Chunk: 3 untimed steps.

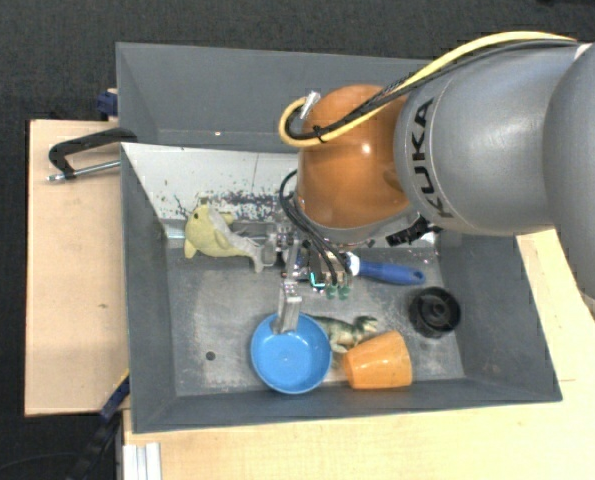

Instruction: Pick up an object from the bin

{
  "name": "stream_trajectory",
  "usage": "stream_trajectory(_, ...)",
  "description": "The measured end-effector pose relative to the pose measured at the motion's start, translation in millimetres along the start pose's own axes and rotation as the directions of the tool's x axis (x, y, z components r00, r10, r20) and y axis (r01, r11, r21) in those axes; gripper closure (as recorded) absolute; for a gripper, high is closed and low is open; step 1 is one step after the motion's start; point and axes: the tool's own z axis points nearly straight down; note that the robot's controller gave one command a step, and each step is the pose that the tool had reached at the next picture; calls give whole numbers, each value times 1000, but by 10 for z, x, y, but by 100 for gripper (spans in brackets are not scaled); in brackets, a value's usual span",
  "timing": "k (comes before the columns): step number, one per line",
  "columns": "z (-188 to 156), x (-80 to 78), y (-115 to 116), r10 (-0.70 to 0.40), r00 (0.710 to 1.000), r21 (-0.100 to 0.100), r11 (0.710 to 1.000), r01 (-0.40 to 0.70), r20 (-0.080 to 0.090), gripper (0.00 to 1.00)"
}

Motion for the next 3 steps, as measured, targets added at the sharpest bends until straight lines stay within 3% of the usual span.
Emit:
stream_trajectory(1,937,319,-477,-370,929,2,929,370,3,0)
stream_trajectory(2,916,297,-464,-370,929,2,929,370,12,100)
stream_trajectory(3,-161,159,-371,-408,913,5,913,408,21,100)
